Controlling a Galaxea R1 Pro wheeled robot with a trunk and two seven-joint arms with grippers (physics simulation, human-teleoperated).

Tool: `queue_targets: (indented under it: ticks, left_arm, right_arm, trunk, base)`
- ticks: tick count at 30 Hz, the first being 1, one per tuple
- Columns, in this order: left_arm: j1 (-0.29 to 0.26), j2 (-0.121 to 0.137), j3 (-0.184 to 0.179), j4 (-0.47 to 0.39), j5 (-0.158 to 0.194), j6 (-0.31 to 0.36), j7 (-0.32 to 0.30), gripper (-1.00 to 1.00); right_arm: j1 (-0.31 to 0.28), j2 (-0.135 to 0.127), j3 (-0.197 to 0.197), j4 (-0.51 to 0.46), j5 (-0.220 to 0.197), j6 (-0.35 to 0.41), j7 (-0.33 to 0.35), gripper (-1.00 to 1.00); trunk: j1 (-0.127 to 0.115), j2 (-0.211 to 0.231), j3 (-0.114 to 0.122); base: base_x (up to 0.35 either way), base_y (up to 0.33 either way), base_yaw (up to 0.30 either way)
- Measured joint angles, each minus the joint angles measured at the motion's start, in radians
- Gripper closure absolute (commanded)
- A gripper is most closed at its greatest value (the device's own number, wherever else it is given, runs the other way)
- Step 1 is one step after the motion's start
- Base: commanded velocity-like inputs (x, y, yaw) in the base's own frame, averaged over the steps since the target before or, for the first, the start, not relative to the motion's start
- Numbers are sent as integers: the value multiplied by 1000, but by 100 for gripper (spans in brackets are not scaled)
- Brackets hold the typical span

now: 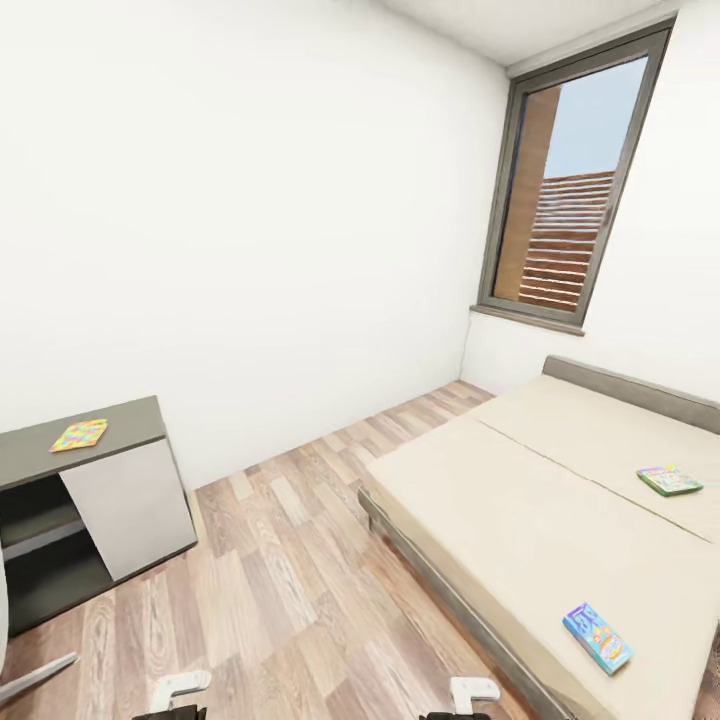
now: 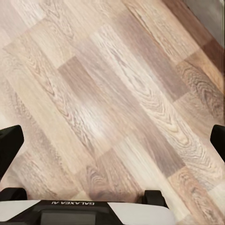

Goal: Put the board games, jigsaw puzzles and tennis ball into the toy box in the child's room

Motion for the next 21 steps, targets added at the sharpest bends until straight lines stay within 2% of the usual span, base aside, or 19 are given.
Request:
queue_targets:
  ticks: [7, 11, 14, 21]
  left_arm:
    - [0, 0, 1, -4, 0, -2, 0, -100]
    - [0, -21, 0, -10, 0, -2, -1, -100]
    - [0, -27, 0, -10, 0, -3, 0, -100]
    - [0, -29, -1, -8, 1, -9, 0, -100]
  right_arm:
    - [0, 0, 0, -1, 0, 1, 0, -100]
    - [-1, 0, 0, -2, -1, 2, 0, -100]
    - [-1, 0, -1, -1, -1, 3, 0, -100]
    - [-1, -1, -4, -3, -1, 4, 1, -100]
  trunk:
    - [0, 0, 3]
    - [0, 0, 5]
    - [0, 0, 6]
    - [0, -1, 10]
  base:
    - [167, -12, -223]
    - [27, -3, -235]
    - [7, -1, -248]
    - [23, 0, -247]
